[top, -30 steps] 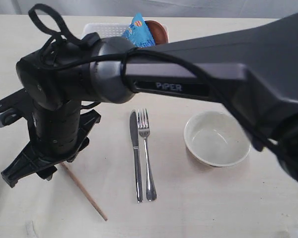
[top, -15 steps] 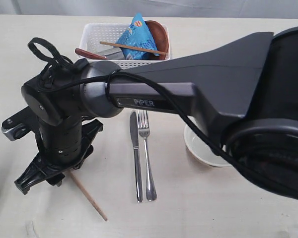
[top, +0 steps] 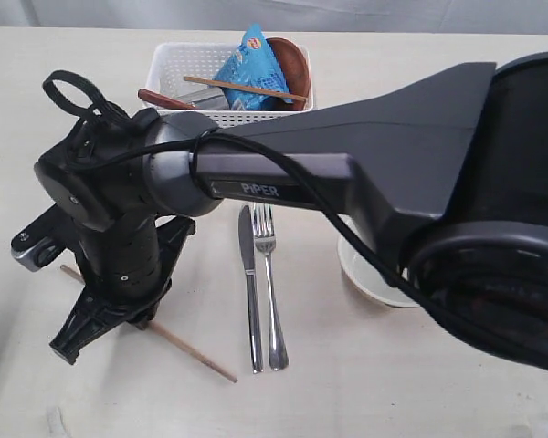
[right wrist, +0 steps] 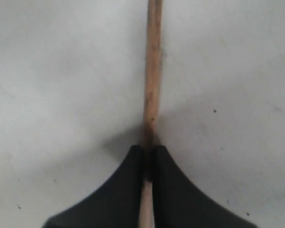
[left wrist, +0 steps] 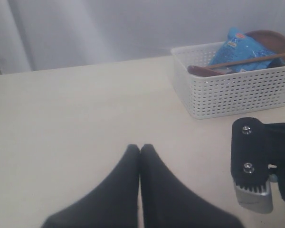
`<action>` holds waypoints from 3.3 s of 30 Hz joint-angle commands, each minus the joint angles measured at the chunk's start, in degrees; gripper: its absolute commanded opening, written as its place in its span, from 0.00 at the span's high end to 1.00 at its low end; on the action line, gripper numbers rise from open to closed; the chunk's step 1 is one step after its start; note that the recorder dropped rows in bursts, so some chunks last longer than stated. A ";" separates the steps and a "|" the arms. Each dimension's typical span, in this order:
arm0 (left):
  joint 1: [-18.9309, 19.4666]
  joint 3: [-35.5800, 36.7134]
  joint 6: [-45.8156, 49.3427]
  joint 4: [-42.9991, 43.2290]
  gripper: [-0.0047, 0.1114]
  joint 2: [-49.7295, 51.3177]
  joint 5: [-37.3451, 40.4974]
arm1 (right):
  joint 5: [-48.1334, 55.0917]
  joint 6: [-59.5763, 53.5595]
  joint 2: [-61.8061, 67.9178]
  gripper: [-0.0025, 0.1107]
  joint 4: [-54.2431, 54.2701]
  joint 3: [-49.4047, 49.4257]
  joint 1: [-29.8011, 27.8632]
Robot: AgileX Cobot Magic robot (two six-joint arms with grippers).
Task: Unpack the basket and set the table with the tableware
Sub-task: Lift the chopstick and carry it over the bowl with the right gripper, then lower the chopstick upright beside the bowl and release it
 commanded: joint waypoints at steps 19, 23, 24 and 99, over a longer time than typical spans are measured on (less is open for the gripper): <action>0.14 0.10 0.00 0.26 0.96 -0.20 -0.17 | 13.13 -29.50 -27.42 0.98 -25.91 11.74 1.61; 0.14 0.10 0.00 0.26 0.96 -0.20 -0.17 | 13.13 -39.73 -32.85 0.98 -26.06 19.65 -1.93; 0.14 0.10 0.00 0.26 0.96 -0.20 -0.17 | 13.13 -44.81 -34.83 0.98 -27.15 23.00 -4.33; 0.14 0.10 0.00 0.26 0.96 -0.20 -0.17 | -7.47 -113.22 -35.14 0.98 -30.97 45.76 -15.37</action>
